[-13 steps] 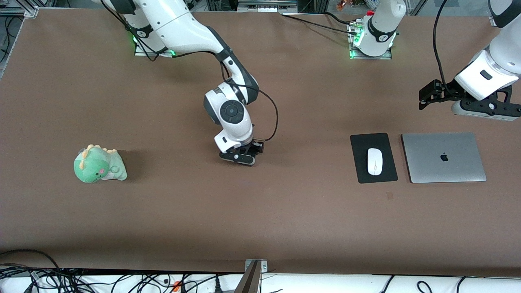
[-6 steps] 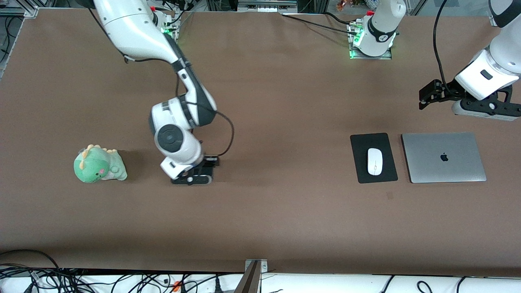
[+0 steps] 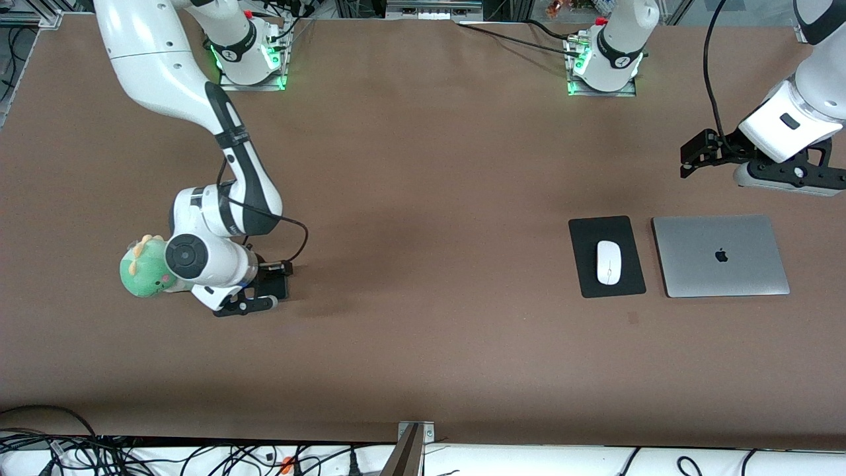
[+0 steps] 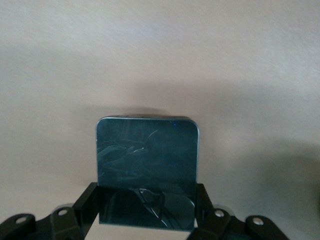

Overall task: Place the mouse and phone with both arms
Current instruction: 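Carry the black phone with the right gripper toward the green plush toy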

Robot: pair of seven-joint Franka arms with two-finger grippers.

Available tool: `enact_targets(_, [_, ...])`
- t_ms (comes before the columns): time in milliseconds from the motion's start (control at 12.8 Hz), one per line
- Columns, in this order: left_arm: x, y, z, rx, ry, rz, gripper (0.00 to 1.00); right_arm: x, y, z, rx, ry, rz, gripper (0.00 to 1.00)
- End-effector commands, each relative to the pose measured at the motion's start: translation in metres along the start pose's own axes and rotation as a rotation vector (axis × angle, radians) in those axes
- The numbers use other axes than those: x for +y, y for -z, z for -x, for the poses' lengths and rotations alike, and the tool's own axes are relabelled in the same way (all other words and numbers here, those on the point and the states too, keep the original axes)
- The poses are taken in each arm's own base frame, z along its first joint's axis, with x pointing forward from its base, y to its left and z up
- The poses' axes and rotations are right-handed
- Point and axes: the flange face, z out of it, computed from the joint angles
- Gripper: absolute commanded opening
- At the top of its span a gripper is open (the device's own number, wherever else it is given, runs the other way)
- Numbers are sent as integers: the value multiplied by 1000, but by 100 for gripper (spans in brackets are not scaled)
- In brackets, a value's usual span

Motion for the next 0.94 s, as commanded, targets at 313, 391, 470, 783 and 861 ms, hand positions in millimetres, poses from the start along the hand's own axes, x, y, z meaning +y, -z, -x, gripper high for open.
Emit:
enact_targets(313, [-1, 6, 0, -3, -13, -16, 100, 15, -16, 23, 48, -10, -41, 92])
enact_targets(391, [-1, 6, 0, -3, -13, -16, 100, 13, -5, 23, 61, -13, -44, 100])
enact_targets(470, [-1, 6, 0, -3, -13, -16, 100, 10, 7, 22, 77, -20, -48, 100])
enact_targets(783, [-1, 6, 0, -3, -13, -16, 100, -18, 99, 30, 150, -91, -77, 100])
enact_targets(861, [-1, 7, 1, -2, -13, -16, 100, -24, 129, 38, 138, -117, -82, 100])
